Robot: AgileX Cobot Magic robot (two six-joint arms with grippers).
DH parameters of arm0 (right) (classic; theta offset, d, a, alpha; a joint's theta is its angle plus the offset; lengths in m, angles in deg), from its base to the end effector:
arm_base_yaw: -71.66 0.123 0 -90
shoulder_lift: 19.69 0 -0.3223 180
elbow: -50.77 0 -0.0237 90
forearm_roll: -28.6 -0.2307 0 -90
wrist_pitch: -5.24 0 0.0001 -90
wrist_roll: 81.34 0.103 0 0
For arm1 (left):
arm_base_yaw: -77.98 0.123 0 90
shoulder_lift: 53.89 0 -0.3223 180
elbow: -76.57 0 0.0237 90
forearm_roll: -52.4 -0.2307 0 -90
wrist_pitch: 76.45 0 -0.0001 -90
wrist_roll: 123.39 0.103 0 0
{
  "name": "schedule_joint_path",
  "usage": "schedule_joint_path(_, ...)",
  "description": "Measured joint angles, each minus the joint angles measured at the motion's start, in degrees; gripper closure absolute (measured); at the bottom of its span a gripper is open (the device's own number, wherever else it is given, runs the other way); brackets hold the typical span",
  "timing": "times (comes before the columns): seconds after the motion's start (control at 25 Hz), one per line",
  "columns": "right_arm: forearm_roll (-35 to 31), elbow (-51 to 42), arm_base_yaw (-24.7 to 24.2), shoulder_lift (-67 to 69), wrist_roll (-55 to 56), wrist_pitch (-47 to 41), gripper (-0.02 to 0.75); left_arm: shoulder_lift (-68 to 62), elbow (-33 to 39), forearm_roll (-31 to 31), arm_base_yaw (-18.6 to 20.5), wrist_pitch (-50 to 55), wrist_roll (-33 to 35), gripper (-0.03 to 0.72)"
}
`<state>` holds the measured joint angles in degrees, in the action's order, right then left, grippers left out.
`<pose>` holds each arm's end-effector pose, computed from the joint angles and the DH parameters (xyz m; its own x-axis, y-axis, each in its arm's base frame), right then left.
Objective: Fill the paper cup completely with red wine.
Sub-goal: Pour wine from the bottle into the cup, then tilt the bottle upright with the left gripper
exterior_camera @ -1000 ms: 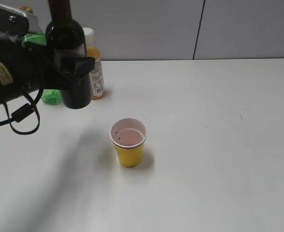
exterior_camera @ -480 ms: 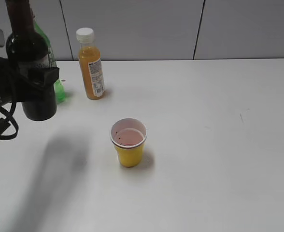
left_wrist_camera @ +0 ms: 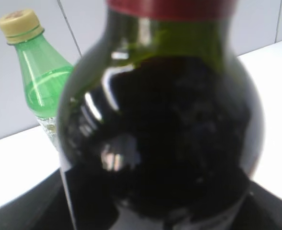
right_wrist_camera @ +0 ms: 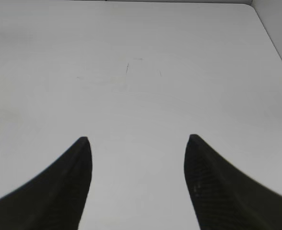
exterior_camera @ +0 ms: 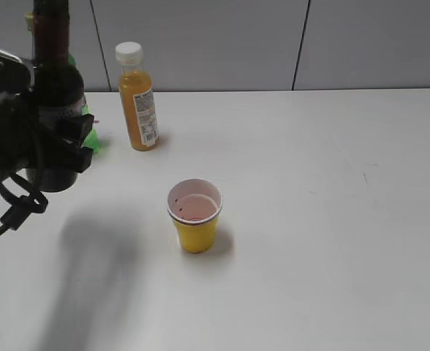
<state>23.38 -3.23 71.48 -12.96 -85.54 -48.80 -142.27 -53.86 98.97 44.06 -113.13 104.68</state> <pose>-0.0371 0.0077 0.2513 -0.4158 -0.0183 -0.9093 -0.0720 0.9973 0.0128 0.2321 -0.1023 0.2566 -0.2698 0.3288 -0.9050 0.2049 0.9380 0.2797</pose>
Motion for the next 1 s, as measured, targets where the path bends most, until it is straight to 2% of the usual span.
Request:
schedule_joint_path(0.24, 0.0, 0.0, 0.0, 0.0, 0.0, 0.0, 0.276, 0.12, 0.0, 8.33, -4.59, -3.21, 12.32, 0.137)
schedule_joint_path(0.4, 0.0, 0.0, 0.0, 0.0, 0.0, 0.0, 0.276, -0.34, 0.0, 11.28, -7.18, -5.32, 20.34, 0.137)
schedule_joint_path(0.56, 0.0, 0.0, 0.0, 0.0, 0.0, 0.06, 0.276, -2.45, 0.0, 12.74, -8.19, -7.64, 26.32, 0.137)
schedule_joint_path(0.68, 0.0, 0.0, 0.0, 0.0, 0.0, 0.06, 0.277, -4.37, 0.0, 13.48, -8.23, -9.14, 28.57, 0.137)
schedule_joint_path(1.0, 0.0, 0.0, 0.0, 0.0, 0.0, 0.06, 0.277, -10.34, -0.05, 15.52, -8.23, -10.27, 29.61, 0.137)
